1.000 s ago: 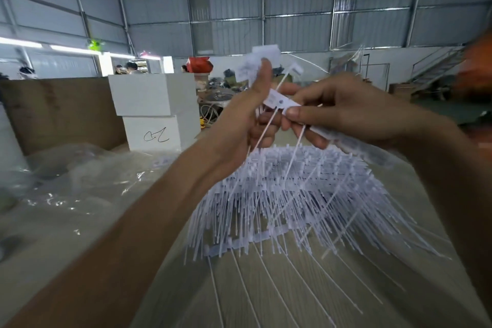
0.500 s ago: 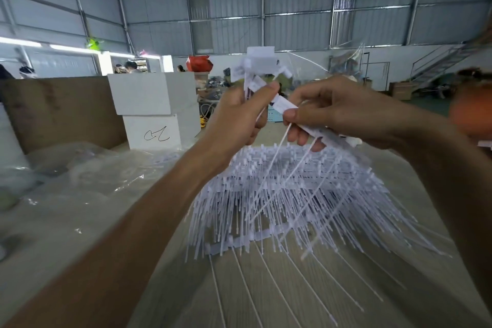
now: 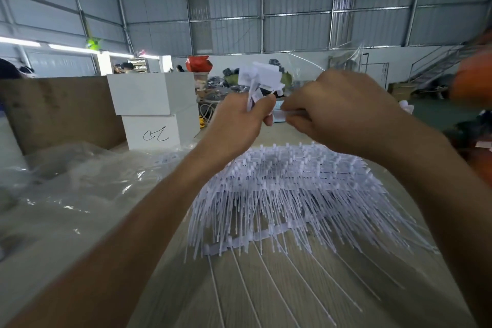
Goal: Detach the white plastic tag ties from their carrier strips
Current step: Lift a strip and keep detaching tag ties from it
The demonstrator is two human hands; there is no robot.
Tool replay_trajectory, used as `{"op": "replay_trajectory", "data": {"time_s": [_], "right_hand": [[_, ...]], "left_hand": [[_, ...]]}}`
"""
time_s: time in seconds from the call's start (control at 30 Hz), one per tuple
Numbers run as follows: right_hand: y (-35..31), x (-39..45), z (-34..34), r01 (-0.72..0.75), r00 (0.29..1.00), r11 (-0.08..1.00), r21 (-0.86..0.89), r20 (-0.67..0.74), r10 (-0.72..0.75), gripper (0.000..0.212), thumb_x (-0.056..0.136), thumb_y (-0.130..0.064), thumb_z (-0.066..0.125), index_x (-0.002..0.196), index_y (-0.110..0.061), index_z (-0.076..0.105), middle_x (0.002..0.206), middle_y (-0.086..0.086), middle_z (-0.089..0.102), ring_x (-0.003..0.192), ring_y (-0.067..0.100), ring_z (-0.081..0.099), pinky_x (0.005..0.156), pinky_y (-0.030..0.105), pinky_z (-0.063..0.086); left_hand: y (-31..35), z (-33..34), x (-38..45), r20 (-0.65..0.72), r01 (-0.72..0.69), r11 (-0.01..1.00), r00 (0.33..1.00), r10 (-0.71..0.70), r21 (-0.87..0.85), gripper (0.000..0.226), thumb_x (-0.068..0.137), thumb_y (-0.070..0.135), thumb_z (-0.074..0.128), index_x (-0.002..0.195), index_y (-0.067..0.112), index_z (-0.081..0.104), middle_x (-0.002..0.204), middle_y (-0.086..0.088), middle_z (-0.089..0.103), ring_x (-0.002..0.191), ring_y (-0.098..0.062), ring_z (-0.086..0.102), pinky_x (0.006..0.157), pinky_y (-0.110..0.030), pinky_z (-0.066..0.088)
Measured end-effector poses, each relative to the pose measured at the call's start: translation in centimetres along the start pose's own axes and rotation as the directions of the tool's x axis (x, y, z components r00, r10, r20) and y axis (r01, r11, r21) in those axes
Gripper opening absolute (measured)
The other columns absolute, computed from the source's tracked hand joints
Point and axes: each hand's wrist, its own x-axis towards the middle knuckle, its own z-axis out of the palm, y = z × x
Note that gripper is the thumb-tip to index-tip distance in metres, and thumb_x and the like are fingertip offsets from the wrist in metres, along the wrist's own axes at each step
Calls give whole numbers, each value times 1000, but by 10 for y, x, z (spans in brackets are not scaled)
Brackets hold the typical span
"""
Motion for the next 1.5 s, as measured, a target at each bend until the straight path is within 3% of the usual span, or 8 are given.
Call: {"op": "replay_trajectory", "data": {"time_s": [0.2, 0.4, 0.53, 0.67, 0.8, 1.17, 1.27, 1.5], "right_hand": [[9, 2, 3, -36, 998, 994, 105, -45, 41, 18, 97, -43, 58, 108, -34, 71, 80, -2, 62, 75, 25, 55, 67, 33, 42], [12, 5, 10, -43, 998, 985, 165, -48, 52, 22, 96, -42, 62, 114, -35, 72, 92, 2, 72, 79, 26, 60, 72, 35, 48], [5, 4, 12, 0, 1000, 999, 32, -19, 0, 23, 100, -40, 57, 114, -33, 73, 96, 3, 74, 82, 29, 64, 66, 32, 42], [-4, 3, 10, 23, 1000, 996, -90, 9, -22, 19, 101, -34, 58, 113, -36, 72, 90, 4, 68, 77, 29, 63, 61, 30, 36], [-5, 5, 7, 31, 998, 989, -146, 63, -22, 14, 99, -33, 62, 107, -29, 73, 78, 1, 59, 66, 24, 55, 58, 30, 37], [-4, 2, 15, 175, 967, 982, 66, 174, -184, 12, 92, -17, 72, 100, -25, 75, 92, -7, 58, 89, 10, 46, 76, 40, 53], [10, 1, 15, 170, 966, 978, 119, 177, -190, 16, 88, -18, 75, 100, -28, 78, 79, -19, 49, 77, -2, 41, 64, 22, 42], [33, 4, 11, 66, 995, 977, 203, 66, -81, 17, 91, -32, 68, 104, -28, 78, 81, -16, 51, 74, -2, 41, 69, 31, 34]], "left_hand": [[0, -12, 2, 214, 138, 970, 972, -95, -199, 42, 103, 41, 51, 73, 14, 60, 50, 1, 35, 42, -14, 22, 43, -20, 21], [-1, -18, 1, 379, 214, 955, 917, -124, -207, 43, 105, 43, 44, 83, 8, 57, 52, -5, 49, 40, -17, 36, 43, -23, 35], [-1, -21, 1, 385, 183, 983, 907, -168, -3, 44, 105, 47, 40, 85, 12, 58, 48, 4, 41, 40, -10, 25, 42, -19, 23], [0, -23, 4, 309, -74, 932, 950, -42, 355, 47, 106, 44, 42, 66, 30, 63, 46, 12, 54, 40, -3, 42, 47, -23, 37], [0, -25, 7, 307, -201, 829, 951, 38, 522, 30, 105, 41, 43, 87, 30, 64, 81, 9, 66, 74, -7, 60, 69, -35, 48], [5, -44, 2, 564, -275, 853, 825, -27, 443, 25, 99, 36, 57, 81, 30, 72, 67, 15, 63, 52, -4, 48, 53, -17, 38], [-1, -51, 4, 556, -256, 840, 828, -65, 478, 26, 99, 35, 57, 89, 21, 76, 74, 16, 65, 54, -4, 50, 57, -18, 40], [-10, -57, 6, 486, -51, 976, 872, -60, 211, 14, 95, 20, 66, 109, 24, 65, 77, 10, 62, 55, 1, 50, 51, -10, 40]]}}
